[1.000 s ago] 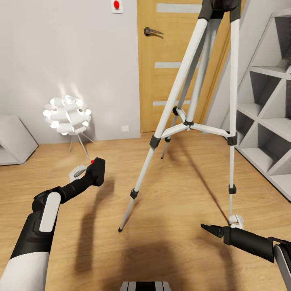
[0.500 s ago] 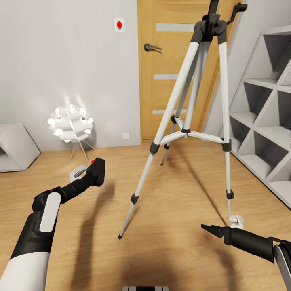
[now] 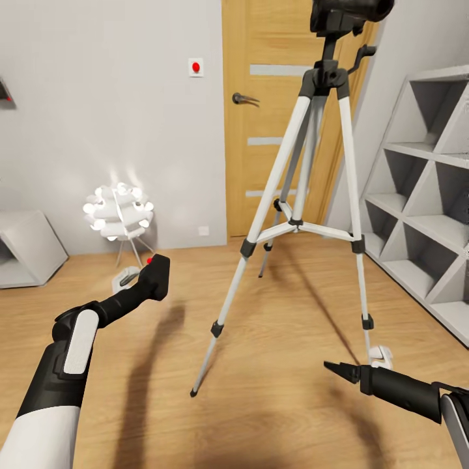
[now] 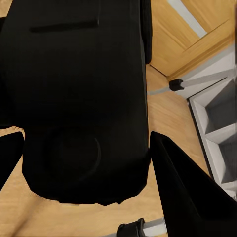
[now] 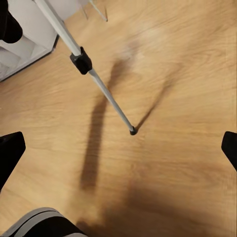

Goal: Attach the digital camera to the camera tripod in the bedroom.

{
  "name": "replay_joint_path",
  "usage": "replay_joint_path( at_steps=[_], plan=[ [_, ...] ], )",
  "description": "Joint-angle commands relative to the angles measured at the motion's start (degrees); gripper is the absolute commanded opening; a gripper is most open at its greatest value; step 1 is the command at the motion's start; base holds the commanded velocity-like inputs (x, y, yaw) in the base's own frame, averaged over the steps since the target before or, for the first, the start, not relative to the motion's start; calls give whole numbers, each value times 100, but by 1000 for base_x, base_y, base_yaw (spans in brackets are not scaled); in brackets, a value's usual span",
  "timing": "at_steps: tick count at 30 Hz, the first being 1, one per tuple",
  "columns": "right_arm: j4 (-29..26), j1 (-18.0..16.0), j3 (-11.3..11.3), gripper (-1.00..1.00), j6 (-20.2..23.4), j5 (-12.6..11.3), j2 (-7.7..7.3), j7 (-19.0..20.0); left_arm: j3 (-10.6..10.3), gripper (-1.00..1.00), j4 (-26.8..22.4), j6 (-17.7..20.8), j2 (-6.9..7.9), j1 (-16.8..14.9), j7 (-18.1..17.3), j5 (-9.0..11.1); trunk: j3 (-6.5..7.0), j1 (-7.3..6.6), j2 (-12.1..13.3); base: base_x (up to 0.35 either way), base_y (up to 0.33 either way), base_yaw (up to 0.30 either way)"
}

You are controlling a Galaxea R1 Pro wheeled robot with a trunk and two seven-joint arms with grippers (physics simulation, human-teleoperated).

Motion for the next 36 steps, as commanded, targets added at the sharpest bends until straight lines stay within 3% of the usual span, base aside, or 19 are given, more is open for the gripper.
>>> replay_joint_path(
  at_steps=[1, 36],
  plan=[
    [0, -3, -3, 100, 29, -10, 1, 10, 11, -100, -2, 27, -2, -4, -52, -37, 18, -3, 0, 0, 0, 0],
    [0, -3, -1, 100, 29, -10, 3, 10, 11, -100, 14, -17, -26, -4, -50, -56, 793, -94, 47, 0, 0, 0]
  ],
)
